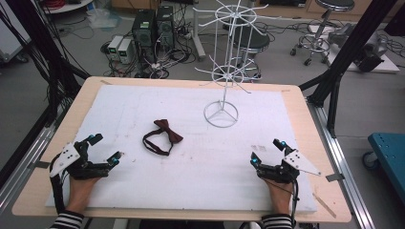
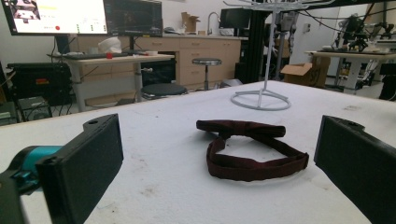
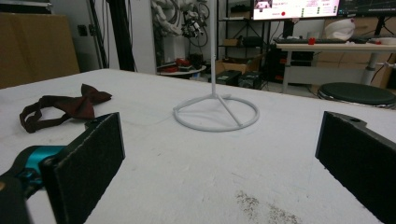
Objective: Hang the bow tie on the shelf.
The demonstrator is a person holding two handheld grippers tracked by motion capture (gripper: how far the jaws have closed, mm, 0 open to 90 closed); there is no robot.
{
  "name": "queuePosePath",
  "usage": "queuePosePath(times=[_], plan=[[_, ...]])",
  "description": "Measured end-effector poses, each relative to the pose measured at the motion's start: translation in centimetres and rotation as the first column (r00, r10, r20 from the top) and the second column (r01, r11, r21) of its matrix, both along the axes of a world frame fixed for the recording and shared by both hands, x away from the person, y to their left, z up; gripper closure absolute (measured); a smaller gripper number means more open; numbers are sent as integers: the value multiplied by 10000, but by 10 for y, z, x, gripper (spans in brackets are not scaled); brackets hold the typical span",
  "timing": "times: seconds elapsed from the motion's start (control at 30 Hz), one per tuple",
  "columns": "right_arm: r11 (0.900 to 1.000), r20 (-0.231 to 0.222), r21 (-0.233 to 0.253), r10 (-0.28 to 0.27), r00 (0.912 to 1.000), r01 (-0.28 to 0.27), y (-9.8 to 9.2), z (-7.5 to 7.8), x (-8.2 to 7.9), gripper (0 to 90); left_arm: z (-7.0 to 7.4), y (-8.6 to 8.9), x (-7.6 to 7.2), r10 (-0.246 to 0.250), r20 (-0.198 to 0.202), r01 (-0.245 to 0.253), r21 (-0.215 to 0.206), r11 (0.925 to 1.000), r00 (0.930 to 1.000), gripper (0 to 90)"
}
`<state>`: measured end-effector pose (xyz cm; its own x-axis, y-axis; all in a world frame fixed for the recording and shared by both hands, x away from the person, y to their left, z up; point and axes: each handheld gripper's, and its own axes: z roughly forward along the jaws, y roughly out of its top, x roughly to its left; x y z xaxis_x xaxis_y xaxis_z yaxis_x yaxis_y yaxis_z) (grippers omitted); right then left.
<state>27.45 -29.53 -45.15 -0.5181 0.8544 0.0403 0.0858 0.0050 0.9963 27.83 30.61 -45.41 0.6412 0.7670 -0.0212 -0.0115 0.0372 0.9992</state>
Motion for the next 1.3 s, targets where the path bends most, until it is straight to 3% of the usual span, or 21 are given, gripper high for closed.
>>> queuePosePath(times=[0.57, 0.7, 0.73, 0.87, 0.97, 1.1, 1.13, 1.3], plan=[[10000, -19, 16, -78, 10000, 78, 0, 0, 0, 6, 1, 3, 1, 60, -133, -63, -261, 9996, 9999, 17], [10000, 3, 17, -64, 10000, 64, 0, 0, 0, 6, 2, 5, 1, 32, -53, -33, -96, 9999, 10000, 17], [10000, 2, 10, -55, 10000, 55, 0, 0, 0, 6, 5, 7, 3, -53, -220, 51, -99, 9999, 9997, 17], [10000, 1, 24, -62, 10000, 62, 0, 0, 0, 6, 15, 8, 5, -215, -219, 213, -91, 9997, 9995, 17], [10000, 0, 22, -60, 10000, 60, 0, 0, 0, 6, 30, 8, 11, -434, -312, 440, 197, 9988, 9986, 17], [10000, -2, 27, -62, 10000, 62, 0, 0, 0, 6, 38, 7, 17, -577, -415, 593, 382, 9975, 9975, 17], [10000, 1, 30, -58, 10000, 58, 0, 0, 0, 6, 45, 6, 22, -685, -547, 730, 833, 9938, 9961, 17], [10000, -21, 36, -81, 10000, 81, 0, 0, 0, 6, 55, 1, 31, -969, -782, 1067, 1337, 9853, 9922, 17]])
